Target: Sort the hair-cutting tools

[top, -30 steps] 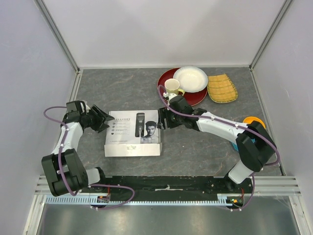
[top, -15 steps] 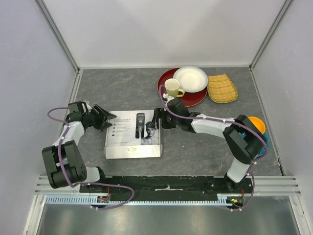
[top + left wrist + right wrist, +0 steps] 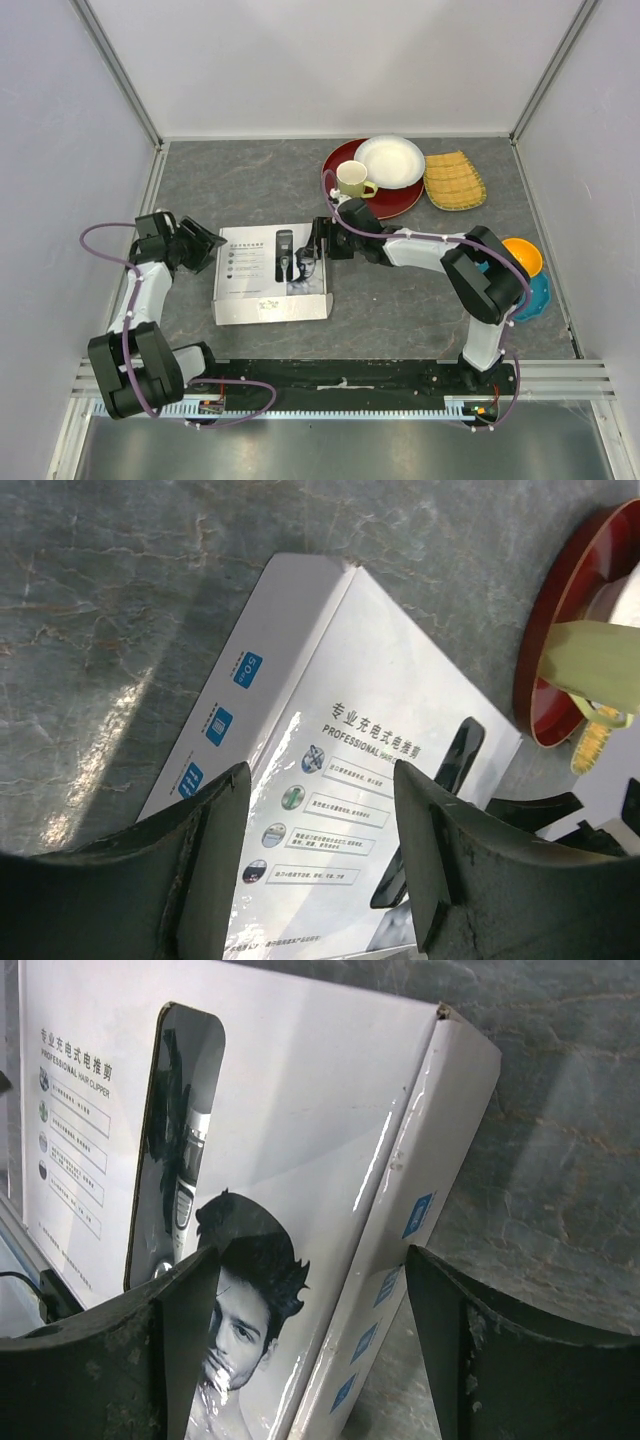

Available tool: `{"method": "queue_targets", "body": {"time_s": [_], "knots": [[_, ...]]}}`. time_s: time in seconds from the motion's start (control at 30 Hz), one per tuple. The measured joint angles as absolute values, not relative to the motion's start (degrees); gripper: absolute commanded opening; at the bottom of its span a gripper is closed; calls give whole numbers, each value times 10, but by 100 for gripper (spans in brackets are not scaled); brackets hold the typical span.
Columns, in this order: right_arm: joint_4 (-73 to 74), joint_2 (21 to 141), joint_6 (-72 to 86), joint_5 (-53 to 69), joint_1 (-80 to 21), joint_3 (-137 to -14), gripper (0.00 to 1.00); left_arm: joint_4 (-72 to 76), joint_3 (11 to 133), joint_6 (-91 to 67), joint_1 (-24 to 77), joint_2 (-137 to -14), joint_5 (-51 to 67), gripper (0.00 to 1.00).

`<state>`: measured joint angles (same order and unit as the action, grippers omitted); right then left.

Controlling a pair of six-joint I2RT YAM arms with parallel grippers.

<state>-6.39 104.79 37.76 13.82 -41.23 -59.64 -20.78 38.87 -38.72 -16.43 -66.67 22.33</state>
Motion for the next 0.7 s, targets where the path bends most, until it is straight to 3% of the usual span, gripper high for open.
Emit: {"method": "queue_targets", "body": {"time_s": [0.47,0.7], "knots": [[-42,1135,351,142,-369,-720,77,-114,448,-401,-91,-819,256,66],[-14,1147,312,126,-366,-774,87,-147,482,-409,-71,-830,225,67]]}}
